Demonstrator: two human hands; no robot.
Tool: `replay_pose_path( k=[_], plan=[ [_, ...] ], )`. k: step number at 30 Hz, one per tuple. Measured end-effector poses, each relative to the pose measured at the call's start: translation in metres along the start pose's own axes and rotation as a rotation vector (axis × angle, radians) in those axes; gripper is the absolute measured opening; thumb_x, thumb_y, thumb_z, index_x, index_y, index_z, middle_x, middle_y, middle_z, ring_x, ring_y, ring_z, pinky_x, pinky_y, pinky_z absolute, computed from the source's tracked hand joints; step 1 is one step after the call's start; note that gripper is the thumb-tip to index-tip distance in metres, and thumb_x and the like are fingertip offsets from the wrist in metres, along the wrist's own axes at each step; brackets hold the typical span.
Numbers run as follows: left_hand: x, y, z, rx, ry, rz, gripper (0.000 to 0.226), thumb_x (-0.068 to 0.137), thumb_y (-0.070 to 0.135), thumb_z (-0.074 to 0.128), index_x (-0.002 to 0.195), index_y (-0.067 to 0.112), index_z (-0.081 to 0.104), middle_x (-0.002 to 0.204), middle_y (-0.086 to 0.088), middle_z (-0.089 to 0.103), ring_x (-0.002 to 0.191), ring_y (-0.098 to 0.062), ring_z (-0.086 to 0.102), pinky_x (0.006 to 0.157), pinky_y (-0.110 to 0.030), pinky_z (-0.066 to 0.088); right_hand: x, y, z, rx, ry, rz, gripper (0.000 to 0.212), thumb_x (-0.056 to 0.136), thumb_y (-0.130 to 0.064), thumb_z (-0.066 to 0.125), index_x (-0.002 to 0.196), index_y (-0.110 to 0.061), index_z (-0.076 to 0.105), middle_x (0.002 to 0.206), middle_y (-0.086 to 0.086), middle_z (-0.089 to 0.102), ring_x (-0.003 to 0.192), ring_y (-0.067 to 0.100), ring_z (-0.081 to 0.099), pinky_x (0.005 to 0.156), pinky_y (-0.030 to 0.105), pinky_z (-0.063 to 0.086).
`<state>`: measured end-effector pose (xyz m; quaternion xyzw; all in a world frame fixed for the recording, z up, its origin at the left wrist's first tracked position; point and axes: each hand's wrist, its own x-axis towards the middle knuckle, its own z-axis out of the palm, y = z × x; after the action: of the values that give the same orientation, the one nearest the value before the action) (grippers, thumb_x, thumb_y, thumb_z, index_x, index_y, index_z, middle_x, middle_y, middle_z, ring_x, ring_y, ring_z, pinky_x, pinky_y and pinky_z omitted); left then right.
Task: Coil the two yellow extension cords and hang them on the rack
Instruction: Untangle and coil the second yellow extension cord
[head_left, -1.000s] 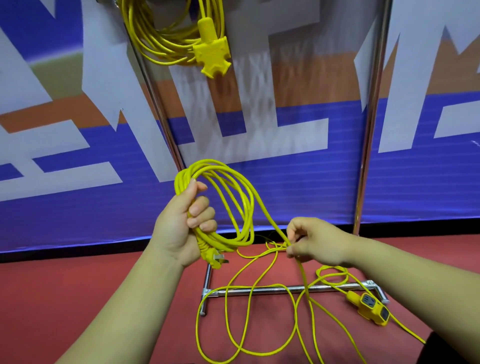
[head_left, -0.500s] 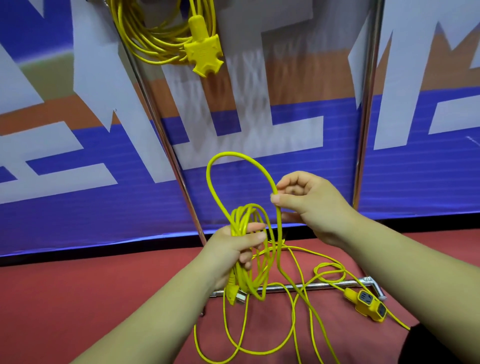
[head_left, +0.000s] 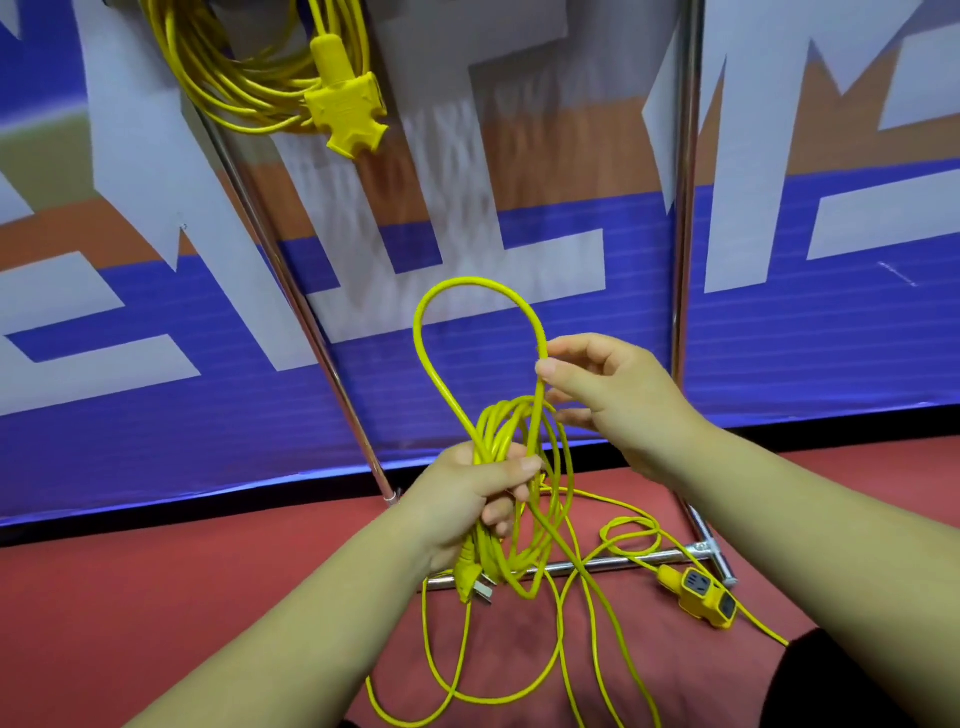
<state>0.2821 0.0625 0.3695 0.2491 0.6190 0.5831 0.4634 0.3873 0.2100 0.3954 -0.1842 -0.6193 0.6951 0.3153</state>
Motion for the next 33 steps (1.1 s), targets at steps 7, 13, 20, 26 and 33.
replay_pose_path(
  k=[7, 13, 20, 26, 33],
  plan=[
    [-0.021, 0.05, -0.011, -0.298, 0.085, 0.179, 0.02, 0.074, 0.022, 0.069, 0.089, 0.011, 0.063, 0.06, 0.002, 0.049, 0.034, 0.0, 0.03, 0.038, -0.016, 0.034, -0.008, 0.024, -0.014, -0.297, -0.258, -0.039, 0.031, 0.075, -0.016, 0.086, 0.095, -0.014, 0.064, 0.077, -0.002, 0.064, 0.068, 0.017, 0.056, 0.072, 0.037, 0.049],
    [-0.034, 0.07, -0.031, -0.486, 0.09, 0.305, 0.014, 0.082, 0.024, 0.061, 0.074, 0.02, 0.072, 0.059, 0.007, 0.046, 0.032, -0.002, 0.03, 0.037, -0.013, 0.034, -0.017, 0.038, -0.005, -0.42, -0.422, -0.021, 0.03, 0.078, -0.012, 0.084, 0.097, -0.015, 0.06, 0.091, 0.003, 0.067, 0.08, 0.013, 0.064, 0.081, 0.032, 0.055],
    [-0.049, 0.073, -0.055, -0.544, 0.078, 0.311, 0.013, 0.085, 0.028, 0.059, 0.08, 0.021, 0.069, 0.058, 0.009, 0.046, 0.031, -0.002, 0.033, 0.038, -0.012, 0.034, -0.019, 0.046, 0.024, -0.377, -0.458, 0.003, 0.023, 0.087, -0.002, 0.072, 0.09, -0.015, 0.054, 0.087, 0.007, 0.064, 0.076, 0.017, 0.059, 0.074, 0.031, 0.049],
    [-0.045, 0.06, -0.094, -0.509, 0.288, 0.103, 0.011, 0.085, 0.025, 0.067, 0.082, 0.02, 0.057, 0.062, 0.007, 0.048, 0.032, -0.001, 0.033, 0.035, -0.014, 0.035, -0.016, 0.036, 0.056, -0.074, -0.111, 0.028, 0.018, 0.086, 0.002, 0.07, 0.084, -0.015, 0.065, 0.078, 0.006, 0.065, 0.068, 0.016, 0.065, 0.066, 0.033, 0.057],
    [-0.043, 0.036, -0.106, -0.339, 0.289, -0.079, 0.02, 0.096, 0.023, 0.056, 0.078, 0.017, 0.052, 0.056, 0.004, 0.041, 0.035, -0.006, 0.034, 0.038, -0.018, 0.036, 0.026, 0.093, 0.027, -1.054, 0.076, 0.06, 0.019, 0.088, -0.012, 0.062, 0.093, -0.024, 0.076, 0.099, 0.0, 0.074, 0.098, 0.024, 0.068, 0.08, 0.028, 0.05]
  ],
)
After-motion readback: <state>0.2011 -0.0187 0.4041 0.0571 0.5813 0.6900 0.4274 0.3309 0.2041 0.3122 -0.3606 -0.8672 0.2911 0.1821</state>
